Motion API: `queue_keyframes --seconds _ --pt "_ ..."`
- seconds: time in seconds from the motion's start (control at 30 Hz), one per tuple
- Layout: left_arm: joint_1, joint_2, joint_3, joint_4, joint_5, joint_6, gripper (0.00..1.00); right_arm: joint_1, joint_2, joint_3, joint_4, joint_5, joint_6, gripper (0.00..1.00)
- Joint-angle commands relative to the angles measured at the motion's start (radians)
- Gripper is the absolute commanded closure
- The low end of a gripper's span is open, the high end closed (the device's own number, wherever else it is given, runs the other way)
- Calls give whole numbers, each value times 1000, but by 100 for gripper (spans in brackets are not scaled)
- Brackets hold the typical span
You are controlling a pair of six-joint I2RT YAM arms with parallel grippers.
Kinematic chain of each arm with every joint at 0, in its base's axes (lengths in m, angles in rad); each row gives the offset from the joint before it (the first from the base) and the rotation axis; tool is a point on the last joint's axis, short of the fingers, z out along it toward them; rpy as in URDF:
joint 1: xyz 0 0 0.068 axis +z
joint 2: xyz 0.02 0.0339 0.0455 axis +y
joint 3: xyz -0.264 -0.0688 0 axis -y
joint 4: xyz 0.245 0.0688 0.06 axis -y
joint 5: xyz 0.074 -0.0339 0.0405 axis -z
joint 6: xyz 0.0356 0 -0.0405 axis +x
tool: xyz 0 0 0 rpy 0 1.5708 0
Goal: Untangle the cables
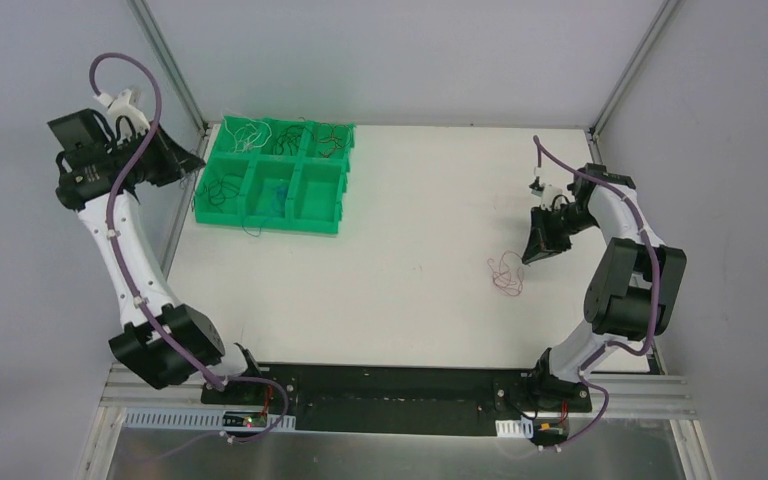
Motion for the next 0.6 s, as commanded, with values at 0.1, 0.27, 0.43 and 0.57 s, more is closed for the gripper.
queue_keyframes --seconds 0.1,0.27,0.43,0.57 --pt "63 -164 -139 -375 -162 262 100 15 27 27 14 -22 22 100" --pt "63 -102 -148 -369 -198 250 100 21 54 32 25 -26 33 100" --pt "63 25 -71 -351 -201 175 100 25 55 31 30 -25 40 100" --pt "60 106 -33 -337 -238 157 100 23 36 6 43 -15 40 100"
